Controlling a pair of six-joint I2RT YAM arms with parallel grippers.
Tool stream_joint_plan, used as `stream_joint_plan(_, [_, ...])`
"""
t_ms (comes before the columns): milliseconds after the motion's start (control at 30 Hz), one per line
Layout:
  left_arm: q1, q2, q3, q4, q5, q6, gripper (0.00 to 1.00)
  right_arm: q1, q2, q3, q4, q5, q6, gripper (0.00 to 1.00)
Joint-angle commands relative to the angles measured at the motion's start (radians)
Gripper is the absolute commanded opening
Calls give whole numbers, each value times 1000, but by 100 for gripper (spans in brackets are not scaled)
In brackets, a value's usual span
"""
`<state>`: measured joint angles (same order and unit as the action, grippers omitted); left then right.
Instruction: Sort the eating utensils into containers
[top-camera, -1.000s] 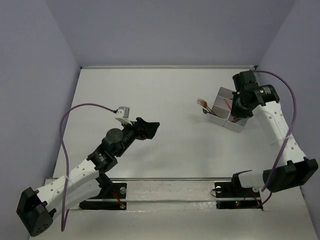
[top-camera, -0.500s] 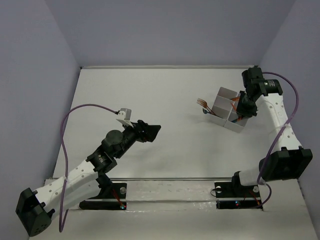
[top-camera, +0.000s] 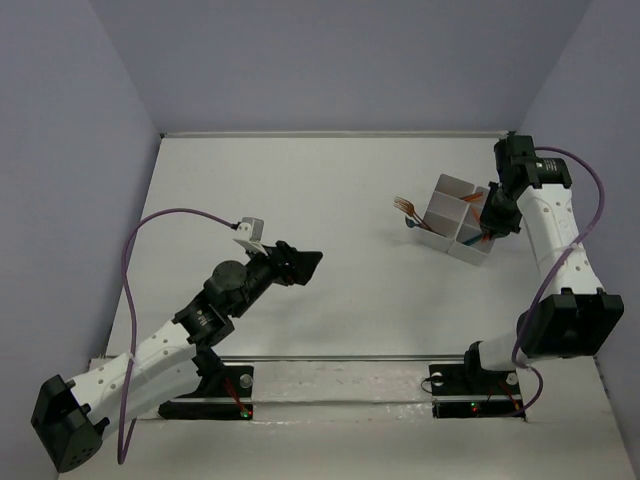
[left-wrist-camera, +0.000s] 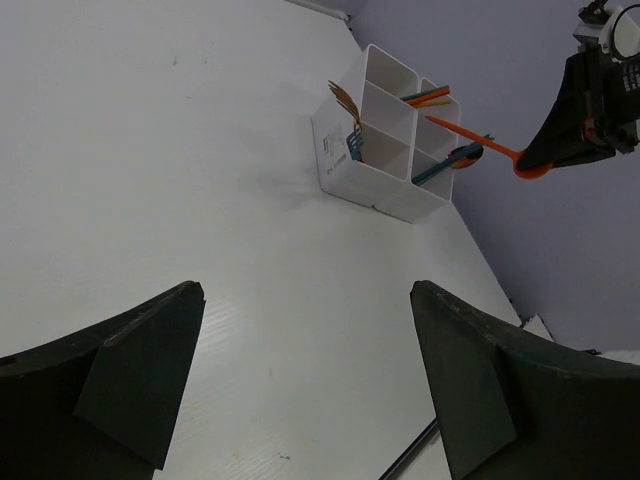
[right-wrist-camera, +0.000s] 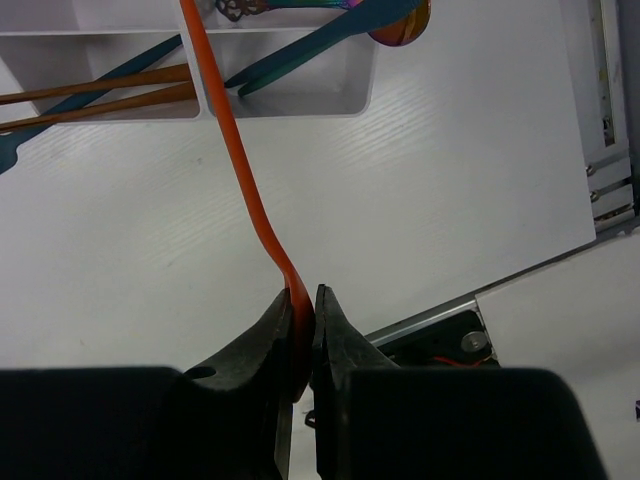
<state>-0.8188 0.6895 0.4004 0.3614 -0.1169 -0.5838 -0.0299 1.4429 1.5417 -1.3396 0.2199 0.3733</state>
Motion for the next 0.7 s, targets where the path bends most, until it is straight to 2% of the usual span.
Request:
stream_joint_plan(0, [-6, -12, -11, 54, -12, 12, 96, -13, 27, -2, -64, -11, -1, 7])
stream_joint_plan(267, [-6, -7, -14, 60, -15, 10, 96, -13, 51, -46, -52, -16, 3, 7])
stream_joint_plan(567, [-6, -1, -15, 60, -26, 10, 96, -13, 149, -26, -9, -36, 4, 7])
stream_joint_plan(667, [-6, 4, -12, 56, -29, 10, 96, -13, 163, -9, 0, -1, 10, 7])
